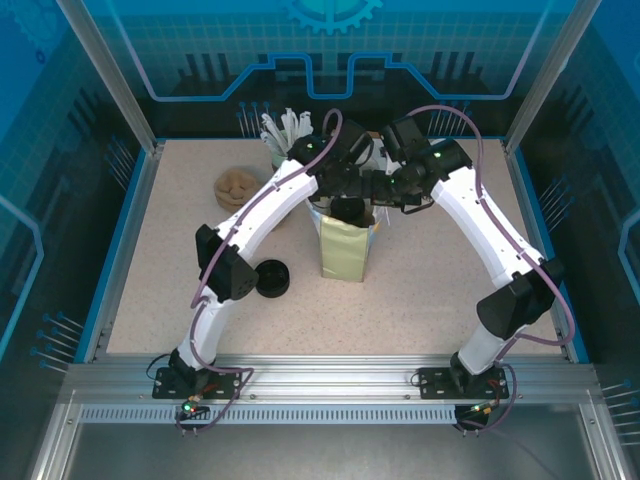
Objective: Pack the takeout coffee
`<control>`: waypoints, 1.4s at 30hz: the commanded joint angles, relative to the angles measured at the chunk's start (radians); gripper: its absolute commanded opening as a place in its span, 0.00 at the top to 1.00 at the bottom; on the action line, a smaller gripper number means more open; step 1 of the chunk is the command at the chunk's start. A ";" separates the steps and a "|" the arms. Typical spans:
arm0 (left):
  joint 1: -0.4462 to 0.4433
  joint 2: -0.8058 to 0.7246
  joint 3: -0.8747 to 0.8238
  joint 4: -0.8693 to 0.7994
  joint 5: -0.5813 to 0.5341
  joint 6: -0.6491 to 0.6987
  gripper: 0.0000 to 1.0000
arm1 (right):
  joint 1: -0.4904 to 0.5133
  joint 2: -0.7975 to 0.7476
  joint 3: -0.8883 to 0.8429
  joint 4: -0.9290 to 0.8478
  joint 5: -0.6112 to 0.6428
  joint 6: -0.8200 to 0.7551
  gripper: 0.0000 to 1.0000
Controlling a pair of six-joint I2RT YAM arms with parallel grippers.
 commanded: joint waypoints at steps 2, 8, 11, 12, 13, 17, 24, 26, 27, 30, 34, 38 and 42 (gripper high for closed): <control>-0.004 -0.169 -0.028 0.047 0.001 -0.059 0.01 | -0.014 -0.050 -0.045 0.048 -0.062 0.005 1.00; 0.006 -0.359 -0.226 0.218 0.060 -0.121 0.01 | -0.022 -0.126 -0.143 0.159 -0.132 -0.026 1.00; 0.038 -0.394 -0.207 0.230 0.122 -0.178 0.02 | -0.028 -0.207 -0.253 0.271 -0.194 -0.057 1.00; 0.043 -0.407 -0.200 0.236 0.120 -0.180 0.02 | -0.029 -0.237 -0.293 0.309 -0.217 -0.066 1.00; 0.045 -0.420 -0.198 0.240 0.116 -0.180 0.02 | -0.033 -0.258 -0.321 0.334 -0.236 -0.072 1.00; 0.068 -0.467 -0.206 0.243 0.083 -0.158 0.03 | -0.044 -0.322 -0.402 0.391 -0.303 -0.084 1.00; 0.118 -0.525 -0.290 0.225 0.041 -0.111 0.03 | -0.054 -0.368 -0.467 0.416 -0.369 -0.080 1.00; 0.125 -0.534 -0.310 0.228 0.035 -0.104 0.04 | -0.057 -0.369 -0.476 0.417 -0.376 -0.075 1.00; 0.127 -0.535 -0.315 0.225 0.033 -0.100 0.04 | -0.059 -0.369 -0.481 0.422 -0.385 -0.073 1.00; 0.133 -0.530 -0.323 0.211 0.028 -0.090 0.04 | -0.068 -0.355 -0.483 0.424 -0.407 -0.063 1.00; 0.151 -0.517 -0.327 0.187 0.015 -0.076 0.04 | -0.082 -0.325 -0.471 0.423 -0.435 -0.046 1.00; 0.174 -0.505 -0.327 0.171 -0.053 -0.059 0.04 | -0.091 -0.301 -0.474 0.439 -0.476 -0.018 1.00; 0.221 -0.493 -0.344 0.188 -0.101 -0.061 0.05 | -0.092 -0.292 -0.498 0.477 -0.506 0.016 1.00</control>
